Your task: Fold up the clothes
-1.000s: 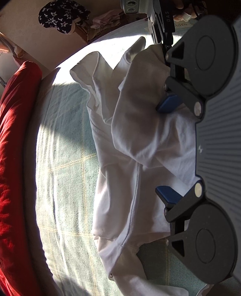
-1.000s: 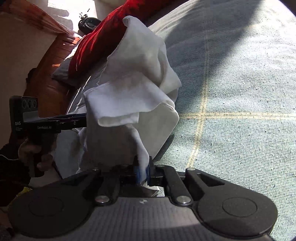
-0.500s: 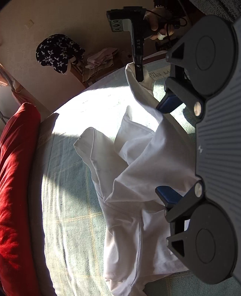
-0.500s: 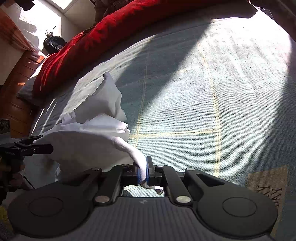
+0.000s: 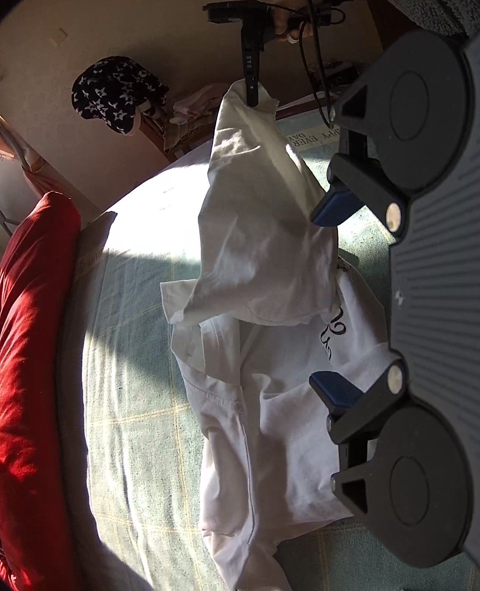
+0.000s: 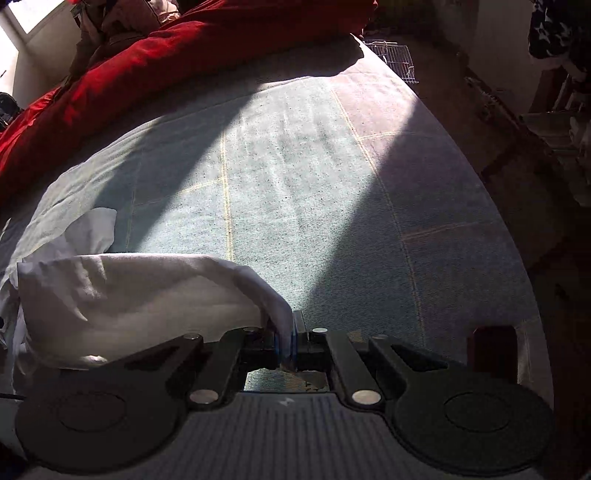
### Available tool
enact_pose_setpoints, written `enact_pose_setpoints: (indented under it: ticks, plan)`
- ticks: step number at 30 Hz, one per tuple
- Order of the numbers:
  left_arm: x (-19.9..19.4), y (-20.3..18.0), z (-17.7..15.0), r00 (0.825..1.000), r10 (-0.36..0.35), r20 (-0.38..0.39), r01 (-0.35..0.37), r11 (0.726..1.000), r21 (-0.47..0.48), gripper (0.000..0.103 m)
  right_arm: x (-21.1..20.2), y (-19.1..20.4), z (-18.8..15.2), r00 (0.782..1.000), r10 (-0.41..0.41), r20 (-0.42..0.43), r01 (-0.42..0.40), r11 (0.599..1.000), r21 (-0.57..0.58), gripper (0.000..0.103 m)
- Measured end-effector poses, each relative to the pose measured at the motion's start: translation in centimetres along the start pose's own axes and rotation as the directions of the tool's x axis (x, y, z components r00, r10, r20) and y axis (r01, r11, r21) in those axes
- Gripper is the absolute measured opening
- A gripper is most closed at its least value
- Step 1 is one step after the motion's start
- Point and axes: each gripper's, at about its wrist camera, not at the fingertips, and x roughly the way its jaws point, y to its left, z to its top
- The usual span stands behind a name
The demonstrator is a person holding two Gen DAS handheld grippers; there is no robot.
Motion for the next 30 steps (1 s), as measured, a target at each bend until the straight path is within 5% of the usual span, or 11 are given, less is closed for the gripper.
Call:
enact_pose_setpoints:
  ticks: [10, 13, 17, 20, 23, 28, 30]
  plan:
    - [0.2, 1.3, -1.4, 0.983, 0.184, -0.016, -0.183, 0.982, 0.047, 0.086, 0.0, -3.5, 0.7, 0.95, -0.312, 0.006, 0.312, 0.95, 0.03, 0.006]
    - [0.6, 1.7, -1.2, 0.965, 0.263, -0.011, -0.26, 0.961, 0.095, 0.085, 0.8, -2.2, 1.0, 0.964, -0.266, -0.017, 0.266, 0.964, 0.0, 0.01]
    - [0.9, 1.6, -0.1, 0.94, 0.339, 0.03, -0.338, 0.92, 0.198, 0.085, 0.2, 0.9, 1.1, 0.993, -0.114, -0.021, 0.113, 0.992, -0.057, 0.035]
    - [1.7, 1.2, 0.9, 0.92, 0.383, 0.084, -0.387, 0.854, 0.348, 0.085, -0.7, 3.1, 1.6, 0.997, 0.071, -0.003, -0.071, 0.997, -0.038, 0.043]
    - [3.5, 0.6, 1.6, 0.901, 0.412, 0.136, -0.42, 0.75, 0.511, 0.085, -0.1, 6.0, 3.0, 0.972, 0.237, -0.007, -0.237, 0.97, -0.047, 0.048]
    - [6.5, 0.7, 2.1, 0.887, 0.424, 0.185, -0.419, 0.567, 0.709, 0.074, 3.4, 12.1, 6.0, 0.879, 0.473, -0.069, -0.476, 0.879, -0.034, 0.054]
    - [7.0, 1.3, 2.5, 0.889, 0.423, 0.174, -0.404, 0.548, 0.732, 0.074, 5.3, 14.8, 6.8, 0.846, 0.52, -0.122, -0.528, 0.848, -0.049, 0.058]
